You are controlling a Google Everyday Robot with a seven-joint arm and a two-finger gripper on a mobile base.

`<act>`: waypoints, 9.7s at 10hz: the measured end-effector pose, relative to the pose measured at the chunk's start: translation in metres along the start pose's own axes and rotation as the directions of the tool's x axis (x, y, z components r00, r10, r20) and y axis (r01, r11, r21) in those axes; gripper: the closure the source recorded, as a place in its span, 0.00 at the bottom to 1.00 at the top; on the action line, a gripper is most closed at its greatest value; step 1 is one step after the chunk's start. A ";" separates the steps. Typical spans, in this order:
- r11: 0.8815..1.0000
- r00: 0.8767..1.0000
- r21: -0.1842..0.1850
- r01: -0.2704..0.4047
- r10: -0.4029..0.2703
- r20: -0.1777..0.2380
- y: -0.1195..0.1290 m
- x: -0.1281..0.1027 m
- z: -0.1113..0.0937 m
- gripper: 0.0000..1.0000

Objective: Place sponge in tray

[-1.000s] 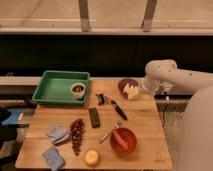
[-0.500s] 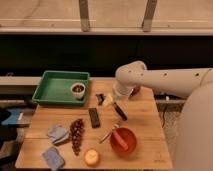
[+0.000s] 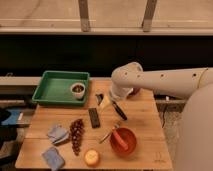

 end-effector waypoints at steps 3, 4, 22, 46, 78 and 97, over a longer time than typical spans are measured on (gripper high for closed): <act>1.000 1.000 0.003 0.009 -0.009 0.004 0.001 0.001 -0.001 0.20; 0.999 0.999 0.007 0.034 -0.034 0.010 0.007 -0.002 -0.003 0.20; 0.805 0.806 -0.049 0.592 -0.590 0.052 0.259 -0.013 0.008 0.20; 0.784 0.758 -0.247 0.570 -0.617 -0.212 0.348 0.101 0.097 0.20; 0.880 0.892 -0.150 0.450 -0.435 0.125 0.236 0.043 0.031 1.00; 0.872 0.832 -0.232 0.430 -0.284 0.476 0.128 -0.093 -0.012 1.00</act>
